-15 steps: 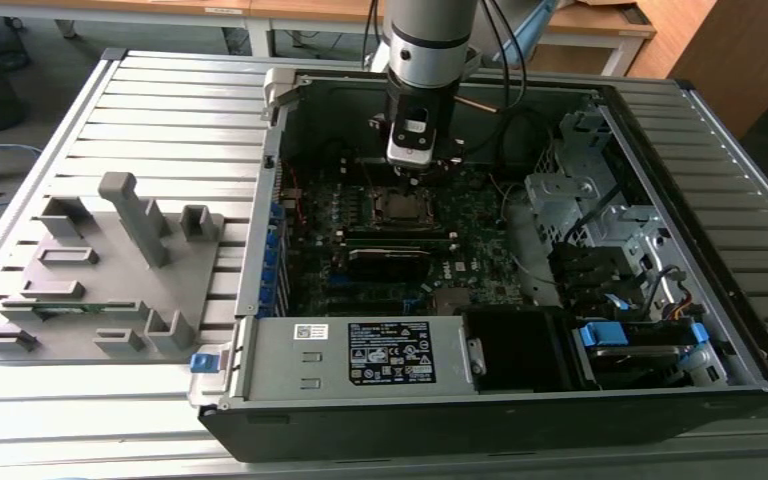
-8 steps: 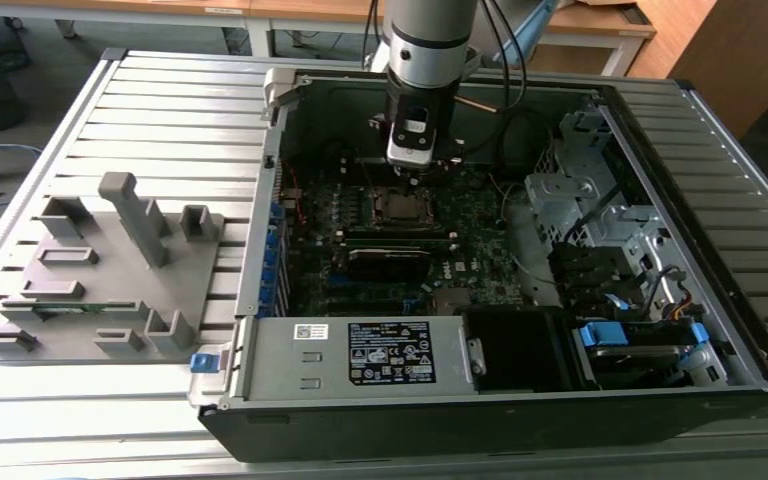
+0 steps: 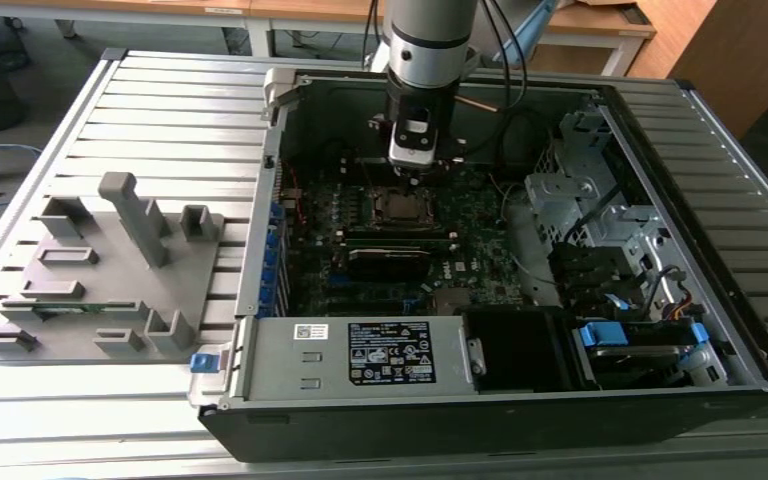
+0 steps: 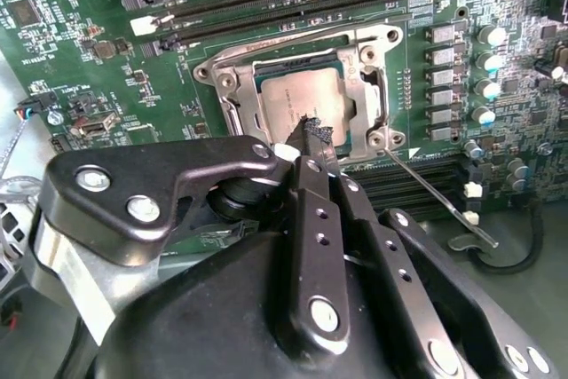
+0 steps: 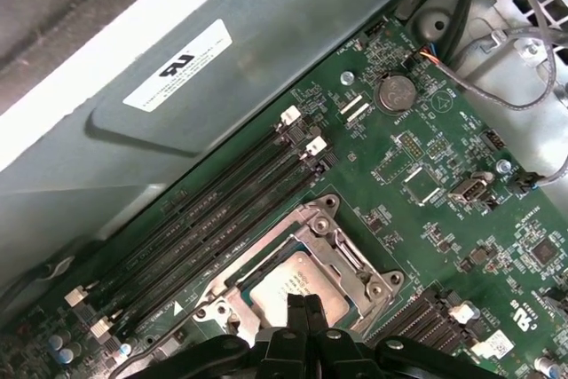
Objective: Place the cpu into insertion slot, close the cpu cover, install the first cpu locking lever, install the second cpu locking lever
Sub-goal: 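Close the cpu cover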
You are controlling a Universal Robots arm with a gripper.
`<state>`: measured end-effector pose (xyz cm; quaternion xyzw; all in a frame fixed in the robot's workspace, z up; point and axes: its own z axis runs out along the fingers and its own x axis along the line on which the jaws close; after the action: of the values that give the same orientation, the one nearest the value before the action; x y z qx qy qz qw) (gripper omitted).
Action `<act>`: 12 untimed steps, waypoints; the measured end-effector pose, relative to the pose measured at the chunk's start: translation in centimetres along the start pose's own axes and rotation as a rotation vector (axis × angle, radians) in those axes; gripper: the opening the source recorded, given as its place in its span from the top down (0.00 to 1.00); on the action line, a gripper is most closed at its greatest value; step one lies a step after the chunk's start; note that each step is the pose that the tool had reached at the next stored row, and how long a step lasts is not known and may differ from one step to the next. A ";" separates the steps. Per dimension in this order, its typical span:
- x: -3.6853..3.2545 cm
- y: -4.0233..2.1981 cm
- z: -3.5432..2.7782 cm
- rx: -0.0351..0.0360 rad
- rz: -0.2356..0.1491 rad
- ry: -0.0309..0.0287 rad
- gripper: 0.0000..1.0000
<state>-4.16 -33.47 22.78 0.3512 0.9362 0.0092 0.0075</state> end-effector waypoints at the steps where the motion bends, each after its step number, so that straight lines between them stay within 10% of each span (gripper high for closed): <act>1: 0.00 0.00 0.00 -0.0001 -0.005 0.0001 0.90; 12: 0.00 0.00 0.00 -0.0005 -0.021 0.0007 0.90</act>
<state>-4.16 -33.48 22.78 0.3414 0.9398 0.0094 0.0074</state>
